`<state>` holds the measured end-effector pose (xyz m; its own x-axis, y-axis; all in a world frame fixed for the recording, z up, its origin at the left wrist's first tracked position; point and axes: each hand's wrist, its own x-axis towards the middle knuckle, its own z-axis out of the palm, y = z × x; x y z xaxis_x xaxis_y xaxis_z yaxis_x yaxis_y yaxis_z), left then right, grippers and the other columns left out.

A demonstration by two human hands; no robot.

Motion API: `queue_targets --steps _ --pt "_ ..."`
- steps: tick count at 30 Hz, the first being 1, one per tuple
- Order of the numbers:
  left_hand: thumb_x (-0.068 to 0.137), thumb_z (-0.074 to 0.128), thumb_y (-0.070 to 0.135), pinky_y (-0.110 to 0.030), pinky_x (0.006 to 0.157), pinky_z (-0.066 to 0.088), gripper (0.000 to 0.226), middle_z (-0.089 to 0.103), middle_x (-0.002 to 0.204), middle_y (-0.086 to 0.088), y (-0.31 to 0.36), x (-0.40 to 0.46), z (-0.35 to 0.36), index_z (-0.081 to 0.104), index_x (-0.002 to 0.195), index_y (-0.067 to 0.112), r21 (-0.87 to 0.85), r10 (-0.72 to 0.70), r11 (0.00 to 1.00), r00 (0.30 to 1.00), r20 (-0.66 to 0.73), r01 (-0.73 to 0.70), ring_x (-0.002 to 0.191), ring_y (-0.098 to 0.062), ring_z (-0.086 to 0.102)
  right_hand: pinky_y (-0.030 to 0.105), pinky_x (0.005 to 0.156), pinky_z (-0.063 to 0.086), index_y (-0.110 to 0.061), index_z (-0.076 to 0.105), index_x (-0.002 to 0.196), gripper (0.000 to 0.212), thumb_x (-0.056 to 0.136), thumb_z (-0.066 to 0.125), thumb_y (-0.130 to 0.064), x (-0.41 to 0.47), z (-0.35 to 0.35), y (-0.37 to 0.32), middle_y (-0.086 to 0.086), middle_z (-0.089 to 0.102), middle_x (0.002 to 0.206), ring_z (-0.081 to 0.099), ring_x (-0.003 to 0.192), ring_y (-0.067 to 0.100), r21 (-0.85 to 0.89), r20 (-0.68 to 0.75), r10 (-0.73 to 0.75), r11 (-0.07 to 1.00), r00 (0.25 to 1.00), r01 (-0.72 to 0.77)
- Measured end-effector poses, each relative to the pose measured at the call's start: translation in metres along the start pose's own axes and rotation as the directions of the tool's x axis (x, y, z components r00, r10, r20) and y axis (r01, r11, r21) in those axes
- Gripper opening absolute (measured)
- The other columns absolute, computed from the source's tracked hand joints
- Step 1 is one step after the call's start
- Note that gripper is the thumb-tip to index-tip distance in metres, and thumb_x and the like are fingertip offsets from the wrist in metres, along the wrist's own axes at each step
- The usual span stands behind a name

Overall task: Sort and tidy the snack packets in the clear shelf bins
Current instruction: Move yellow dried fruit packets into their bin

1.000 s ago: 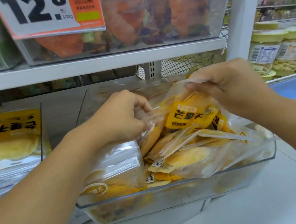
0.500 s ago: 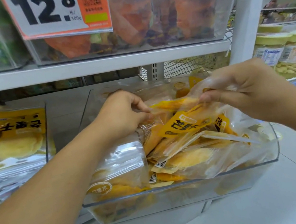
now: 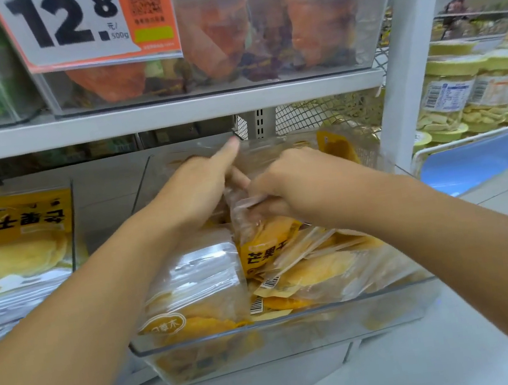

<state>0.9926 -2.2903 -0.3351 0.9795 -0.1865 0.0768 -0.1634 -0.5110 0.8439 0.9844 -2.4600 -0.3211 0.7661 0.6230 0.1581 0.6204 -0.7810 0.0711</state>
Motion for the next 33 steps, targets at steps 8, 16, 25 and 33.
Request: queue_targets --steps 8,16,25,33 --pt "0.069 0.083 0.052 -0.030 0.060 0.041 0.036 0.059 0.083 0.009 -0.002 0.001 0.013 0.062 0.083 0.026 0.513 0.274 0.810 0.957 0.098 -0.285 0.076 -0.012 0.057 0.026 0.082 0.053 -0.006 0.072 0.100 0.030 0.082 0.078 -0.030 -0.017 -0.012 0.036 0.003 0.068 0.087 0.064 0.083 0.009 0.745 0.379 0.176 0.524 0.908 -0.413" --pt "0.071 0.083 0.045 -0.039 0.067 0.053 0.035 0.064 0.078 0.000 -0.001 0.002 0.013 0.060 0.076 0.019 0.546 0.226 0.810 0.973 0.046 -0.214 0.077 -0.023 0.062 0.044 0.095 0.055 -0.008 0.074 0.106 0.018 0.094 0.060 -0.012 0.008 0.018 0.062 0.012 0.070 0.107 0.065 0.106 0.036 0.233 0.576 0.190 0.894 0.795 -0.383" --pt "0.079 0.083 0.021 -0.036 0.111 0.039 0.078 0.051 0.141 0.019 -0.003 -0.001 0.014 0.047 0.141 0.052 0.444 0.378 0.802 0.915 0.143 -0.401 0.133 -0.007 0.045 0.041 0.108 0.040 -0.017 0.049 0.144 0.064 0.095 0.051 -0.059 0.044 0.043 0.065 0.000 0.053 0.141 0.050 0.126 0.026 -0.174 0.783 0.243 0.969 0.572 -0.173" --pt "0.083 0.079 0.019 -0.034 0.108 0.039 0.076 0.049 0.141 0.021 -0.006 -0.003 0.011 0.043 0.139 0.054 0.444 0.377 0.804 0.917 0.132 -0.395 0.131 -0.006 0.044 0.040 0.098 0.047 -0.013 0.061 0.132 0.063 0.087 0.059 -0.057 0.051 0.059 0.076 0.012 0.064 0.127 0.060 0.108 0.029 -0.127 0.748 0.261 0.959 0.611 -0.254"
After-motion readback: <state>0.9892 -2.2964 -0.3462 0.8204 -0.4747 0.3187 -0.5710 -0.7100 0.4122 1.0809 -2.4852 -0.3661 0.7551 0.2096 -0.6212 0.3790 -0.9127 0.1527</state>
